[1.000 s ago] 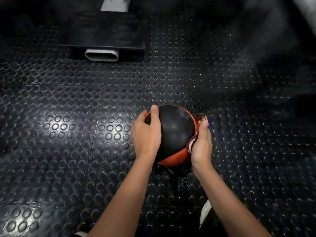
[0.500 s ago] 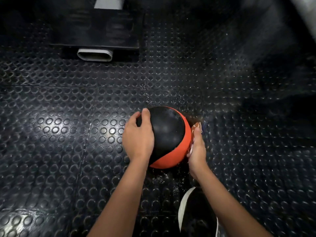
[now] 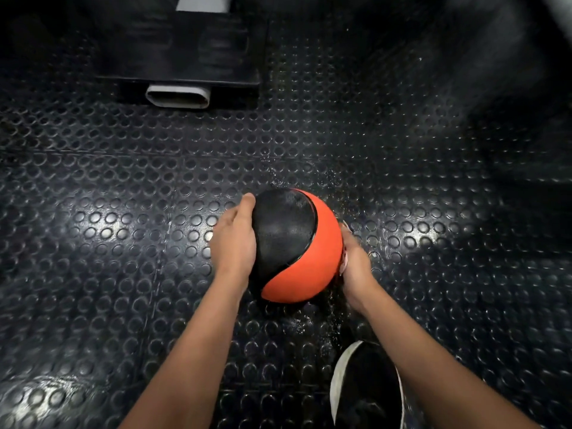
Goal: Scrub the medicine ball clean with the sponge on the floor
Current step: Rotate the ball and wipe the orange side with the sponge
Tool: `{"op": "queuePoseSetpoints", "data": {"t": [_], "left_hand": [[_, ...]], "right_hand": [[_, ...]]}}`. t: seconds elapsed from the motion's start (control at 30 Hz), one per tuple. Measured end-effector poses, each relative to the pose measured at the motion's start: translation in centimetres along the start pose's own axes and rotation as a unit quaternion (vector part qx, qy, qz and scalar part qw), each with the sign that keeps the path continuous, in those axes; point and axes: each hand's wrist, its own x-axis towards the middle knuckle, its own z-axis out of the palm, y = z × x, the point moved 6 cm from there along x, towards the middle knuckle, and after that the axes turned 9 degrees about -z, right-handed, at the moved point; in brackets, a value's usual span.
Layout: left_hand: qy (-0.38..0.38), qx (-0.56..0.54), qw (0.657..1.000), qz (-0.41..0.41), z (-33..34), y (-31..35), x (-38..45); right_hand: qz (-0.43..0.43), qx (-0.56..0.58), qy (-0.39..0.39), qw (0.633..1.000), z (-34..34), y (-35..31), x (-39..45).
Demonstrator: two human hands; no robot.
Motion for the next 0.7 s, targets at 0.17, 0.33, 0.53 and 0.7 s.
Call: {"op": "queuePoseSetpoints", "data": {"t": [0.17,0.33,0.53,0.7], "left_hand": [[-0.042,-0.014,0.999,-0.030,-0.3,-0.4,0.8],[-0.108,-0.034,0.992,-0.048,1.1,-0.4,0.5],[0.038,0.024,0.999,-0.001,1.7,2.4,-1.9],[0.039,0.083,0.991,0.098,1.4,0.1,-4.0]], "right_hand": [[0.010,0.005,-0.002,1.000,0.6,0.6,-0.2],[-0.041,0.027,0.113,0.992,-0.7,-0.2,-1.7],[-0.124,-0.129,0.141,0.974,-0.2,-2.4,-6.1],[-0.165,-0.176,0.108,0.964,0.9,-2.8,-5.5]]}}
